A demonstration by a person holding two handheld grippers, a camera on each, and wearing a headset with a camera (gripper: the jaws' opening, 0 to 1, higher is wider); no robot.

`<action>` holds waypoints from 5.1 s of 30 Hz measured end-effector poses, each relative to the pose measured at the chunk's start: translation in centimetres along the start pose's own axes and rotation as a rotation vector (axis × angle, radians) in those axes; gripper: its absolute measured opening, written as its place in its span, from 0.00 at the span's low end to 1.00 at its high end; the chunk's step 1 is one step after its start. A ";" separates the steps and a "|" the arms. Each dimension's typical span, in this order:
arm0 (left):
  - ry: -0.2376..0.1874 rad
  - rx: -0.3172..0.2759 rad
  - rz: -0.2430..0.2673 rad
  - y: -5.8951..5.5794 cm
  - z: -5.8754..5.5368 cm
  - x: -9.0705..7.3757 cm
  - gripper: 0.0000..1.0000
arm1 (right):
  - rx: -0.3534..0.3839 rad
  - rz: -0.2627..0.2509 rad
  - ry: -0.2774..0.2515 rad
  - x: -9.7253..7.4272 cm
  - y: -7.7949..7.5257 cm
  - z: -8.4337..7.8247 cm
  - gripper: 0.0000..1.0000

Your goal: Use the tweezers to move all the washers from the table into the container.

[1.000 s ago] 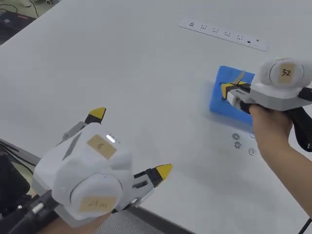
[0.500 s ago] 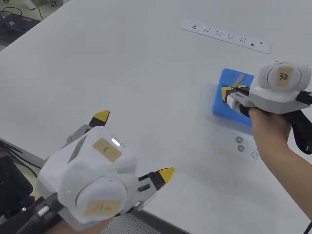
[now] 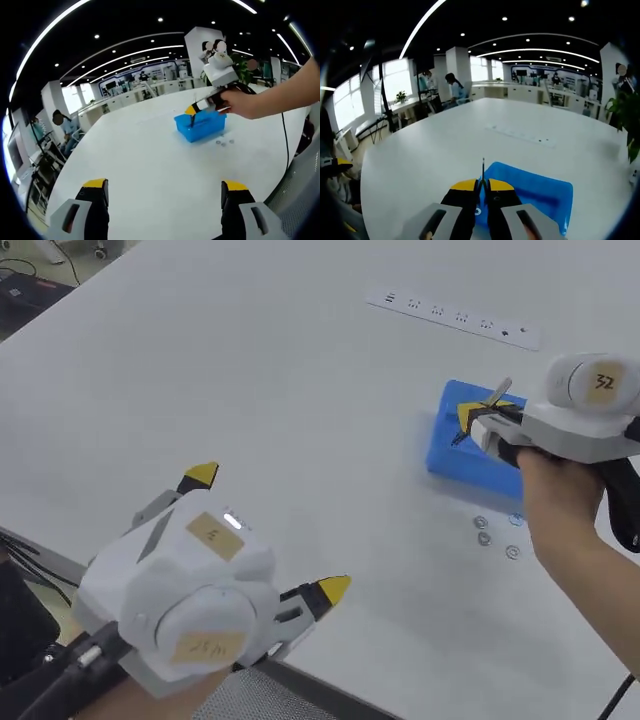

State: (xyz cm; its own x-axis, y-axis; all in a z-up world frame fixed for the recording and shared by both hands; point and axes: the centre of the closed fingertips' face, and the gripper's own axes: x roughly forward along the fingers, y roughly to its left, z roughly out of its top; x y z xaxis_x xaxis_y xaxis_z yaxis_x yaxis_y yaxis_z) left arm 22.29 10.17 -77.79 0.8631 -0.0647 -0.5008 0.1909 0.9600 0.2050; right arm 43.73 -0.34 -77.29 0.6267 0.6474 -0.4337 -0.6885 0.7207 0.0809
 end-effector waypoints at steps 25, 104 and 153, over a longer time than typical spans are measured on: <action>-0.001 0.005 -0.004 -0.2 0.1 -0.3 0.95 | 0.031 0.030 -0.078 -7.6 0.8 -1.5 0.03; 0.013 0.005 -0.038 -0.7 -0.2 -0.1 0.94 | -0.004 0.036 0.046 -5.8 0.9 -2.9 0.02; 0.050 0.036 -0.056 -1.2 -0.8 0.2 0.94 | -0.014 -0.051 0.057 0.3 -2.1 -3.6 0.03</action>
State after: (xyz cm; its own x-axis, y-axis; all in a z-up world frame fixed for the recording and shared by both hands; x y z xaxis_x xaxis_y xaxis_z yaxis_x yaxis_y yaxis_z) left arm 21.86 9.19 -78.78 0.8265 -0.1037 -0.5533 0.2558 0.9447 0.2051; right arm 44.05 -2.51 -80.80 0.6391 0.5948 -0.4876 -0.6619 0.7483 0.0452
